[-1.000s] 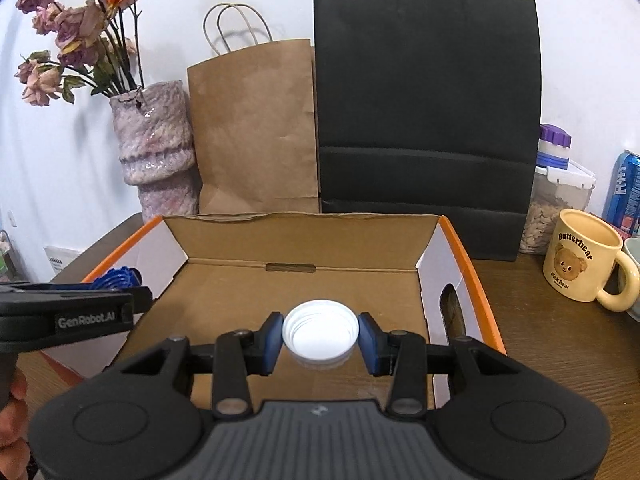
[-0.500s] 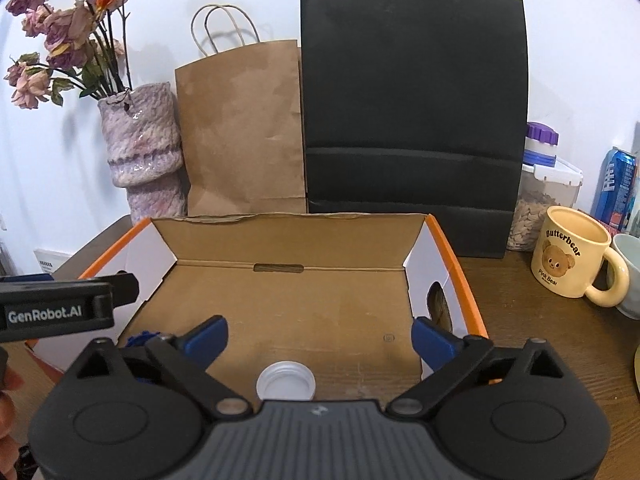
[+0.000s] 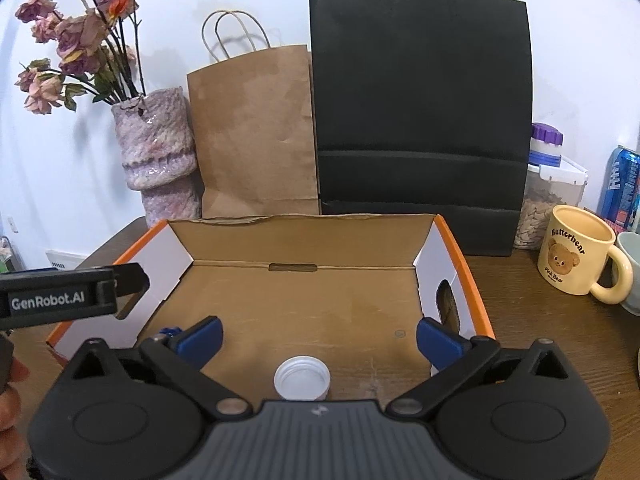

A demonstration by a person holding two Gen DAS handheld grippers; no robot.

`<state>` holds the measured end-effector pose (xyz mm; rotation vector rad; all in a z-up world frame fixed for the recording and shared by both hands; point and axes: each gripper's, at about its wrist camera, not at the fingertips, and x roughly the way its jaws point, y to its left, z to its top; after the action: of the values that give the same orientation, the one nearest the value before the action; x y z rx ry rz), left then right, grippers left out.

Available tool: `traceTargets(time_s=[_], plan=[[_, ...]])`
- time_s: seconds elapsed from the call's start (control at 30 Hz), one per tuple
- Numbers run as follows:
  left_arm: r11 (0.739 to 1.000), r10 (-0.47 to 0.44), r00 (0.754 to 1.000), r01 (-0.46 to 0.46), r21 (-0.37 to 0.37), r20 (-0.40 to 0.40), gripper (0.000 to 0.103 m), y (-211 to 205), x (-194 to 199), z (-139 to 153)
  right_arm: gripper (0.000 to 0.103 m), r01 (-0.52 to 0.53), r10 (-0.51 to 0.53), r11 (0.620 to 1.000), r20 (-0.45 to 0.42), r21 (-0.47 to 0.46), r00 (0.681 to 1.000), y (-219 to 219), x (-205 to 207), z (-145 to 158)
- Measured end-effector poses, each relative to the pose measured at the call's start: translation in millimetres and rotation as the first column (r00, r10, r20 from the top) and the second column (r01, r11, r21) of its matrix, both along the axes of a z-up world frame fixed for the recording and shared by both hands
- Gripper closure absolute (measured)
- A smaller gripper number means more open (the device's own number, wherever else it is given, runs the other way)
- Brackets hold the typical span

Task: Organize rigid objects
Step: 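Withdraw both open tools from the box back toward the table items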

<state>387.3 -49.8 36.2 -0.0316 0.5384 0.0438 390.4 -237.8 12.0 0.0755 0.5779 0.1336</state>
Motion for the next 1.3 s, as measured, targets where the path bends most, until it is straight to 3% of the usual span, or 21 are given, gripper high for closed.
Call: traceTargets(time_s=[0.93,1.3], plan=[[1.0,-0.023,0.998,0.024,-0.01,0.067,0.0,14,-104,18,0.0,-0.042,0.047,0.998,0.12,-0.047,0.992,-7,-118,28],[0.999,-0.044,0.995,0.045,-0.009,0.089,0.0,14,-155,13,0.0,-0.039,0.046,0.998,0.126,-0.058,0.991,-16,-170,19]])
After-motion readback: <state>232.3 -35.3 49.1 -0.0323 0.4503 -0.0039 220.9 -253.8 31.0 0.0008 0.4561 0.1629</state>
